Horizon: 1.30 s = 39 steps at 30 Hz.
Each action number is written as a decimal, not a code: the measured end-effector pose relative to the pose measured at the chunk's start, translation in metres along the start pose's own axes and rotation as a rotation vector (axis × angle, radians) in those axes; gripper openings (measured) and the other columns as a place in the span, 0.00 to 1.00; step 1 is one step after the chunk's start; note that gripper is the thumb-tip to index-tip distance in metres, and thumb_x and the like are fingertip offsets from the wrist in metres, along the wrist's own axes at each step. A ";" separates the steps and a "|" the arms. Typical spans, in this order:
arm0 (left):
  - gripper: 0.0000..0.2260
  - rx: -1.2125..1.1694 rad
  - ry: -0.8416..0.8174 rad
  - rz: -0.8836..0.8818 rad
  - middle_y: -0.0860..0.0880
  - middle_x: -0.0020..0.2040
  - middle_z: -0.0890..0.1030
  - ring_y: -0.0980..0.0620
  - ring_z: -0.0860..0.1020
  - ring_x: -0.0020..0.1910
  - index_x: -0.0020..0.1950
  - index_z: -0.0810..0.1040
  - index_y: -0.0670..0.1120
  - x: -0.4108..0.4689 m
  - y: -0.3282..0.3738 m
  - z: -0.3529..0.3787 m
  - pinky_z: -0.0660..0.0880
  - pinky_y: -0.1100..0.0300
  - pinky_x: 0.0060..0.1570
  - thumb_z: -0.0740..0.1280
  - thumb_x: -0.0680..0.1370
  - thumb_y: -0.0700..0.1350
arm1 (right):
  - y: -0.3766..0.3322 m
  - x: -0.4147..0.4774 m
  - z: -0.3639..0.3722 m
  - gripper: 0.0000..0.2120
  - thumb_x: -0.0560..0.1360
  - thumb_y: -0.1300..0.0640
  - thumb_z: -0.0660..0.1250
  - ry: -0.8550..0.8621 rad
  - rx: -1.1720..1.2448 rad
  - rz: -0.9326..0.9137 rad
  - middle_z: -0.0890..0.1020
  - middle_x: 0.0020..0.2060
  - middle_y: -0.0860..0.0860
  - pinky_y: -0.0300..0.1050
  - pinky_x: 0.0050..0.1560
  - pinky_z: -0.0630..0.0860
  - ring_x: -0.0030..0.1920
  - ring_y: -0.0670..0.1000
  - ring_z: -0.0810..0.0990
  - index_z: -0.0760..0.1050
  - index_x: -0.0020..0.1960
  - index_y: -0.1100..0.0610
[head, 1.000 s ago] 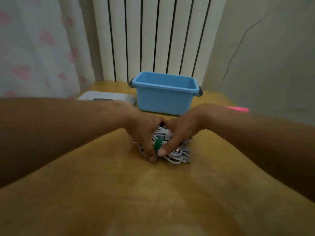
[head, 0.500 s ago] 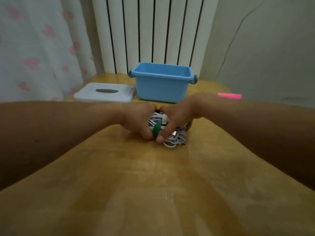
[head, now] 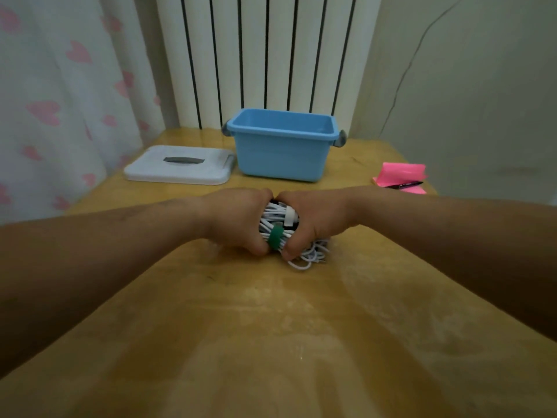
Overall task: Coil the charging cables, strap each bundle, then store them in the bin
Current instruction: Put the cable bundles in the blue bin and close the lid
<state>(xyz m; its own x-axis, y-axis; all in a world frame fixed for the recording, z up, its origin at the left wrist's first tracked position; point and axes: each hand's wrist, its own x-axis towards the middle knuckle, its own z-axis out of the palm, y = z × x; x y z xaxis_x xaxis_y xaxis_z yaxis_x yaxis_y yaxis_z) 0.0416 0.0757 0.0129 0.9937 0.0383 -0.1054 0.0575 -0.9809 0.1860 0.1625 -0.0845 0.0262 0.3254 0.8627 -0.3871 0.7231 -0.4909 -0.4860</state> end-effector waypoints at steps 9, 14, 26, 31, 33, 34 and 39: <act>0.34 0.028 0.065 0.034 0.58 0.55 0.82 0.57 0.81 0.50 0.68 0.72 0.60 -0.022 0.013 0.004 0.83 0.53 0.52 0.82 0.65 0.60 | -0.002 -0.027 0.014 0.37 0.61 0.41 0.85 0.104 -0.076 -0.092 0.83 0.54 0.41 0.49 0.55 0.85 0.52 0.43 0.85 0.70 0.63 0.41; 0.33 0.028 0.234 0.085 0.59 0.54 0.81 0.58 0.81 0.51 0.67 0.72 0.60 0.007 0.007 -0.049 0.82 0.58 0.51 0.83 0.67 0.57 | -0.008 -0.023 -0.053 0.34 0.64 0.46 0.84 0.239 -0.164 -0.145 0.84 0.53 0.43 0.48 0.54 0.85 0.51 0.44 0.85 0.71 0.64 0.42; 0.37 0.211 0.564 0.104 0.53 0.56 0.80 0.50 0.81 0.50 0.70 0.72 0.54 0.165 -0.050 -0.149 0.83 0.48 0.51 0.83 0.64 0.56 | 0.019 0.061 -0.206 0.43 0.57 0.39 0.84 0.614 -0.508 -0.055 0.76 0.56 0.47 0.48 0.51 0.83 0.50 0.49 0.81 0.70 0.67 0.46; 0.30 0.068 0.136 0.015 0.53 0.58 0.81 0.53 0.81 0.54 0.68 0.72 0.56 0.205 -0.076 -0.139 0.81 0.49 0.59 0.82 0.71 0.55 | 0.047 0.102 -0.214 0.45 0.64 0.39 0.85 0.309 -0.155 0.068 0.82 0.61 0.50 0.54 0.60 0.84 0.58 0.51 0.85 0.66 0.73 0.47; 0.23 0.087 0.002 -0.030 0.53 0.59 0.82 0.53 0.81 0.55 0.67 0.75 0.57 0.214 -0.087 -0.130 0.79 0.49 0.60 0.77 0.76 0.59 | 0.053 0.108 -0.205 0.39 0.73 0.38 0.78 0.227 -0.144 0.113 0.80 0.66 0.49 0.53 0.68 0.79 0.63 0.51 0.82 0.66 0.77 0.47; 0.20 0.116 -0.038 -0.045 0.52 0.61 0.82 0.53 0.81 0.56 0.67 0.75 0.57 0.219 -0.091 -0.125 0.78 0.49 0.61 0.74 0.79 0.61 | 0.055 0.111 -0.200 0.35 0.76 0.36 0.73 0.206 -0.204 0.129 0.78 0.68 0.49 0.54 0.71 0.76 0.65 0.51 0.80 0.66 0.78 0.45; 0.32 0.179 -0.153 -0.116 0.50 0.77 0.75 0.48 0.75 0.71 0.84 0.64 0.57 0.222 -0.087 -0.128 0.70 0.44 0.76 0.69 0.83 0.62 | 0.054 0.122 -0.186 0.35 0.81 0.28 0.59 0.215 -0.512 0.205 0.68 0.80 0.47 0.59 0.81 0.61 0.78 0.53 0.68 0.59 0.84 0.40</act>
<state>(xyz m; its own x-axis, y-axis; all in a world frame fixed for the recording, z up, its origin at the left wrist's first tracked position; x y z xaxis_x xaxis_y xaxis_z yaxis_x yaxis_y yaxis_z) 0.2692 0.1936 0.0981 0.9546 0.1361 -0.2651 0.1384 -0.9903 -0.0103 0.3547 0.0168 0.0987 0.5672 0.7880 -0.2395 0.8169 -0.5752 0.0423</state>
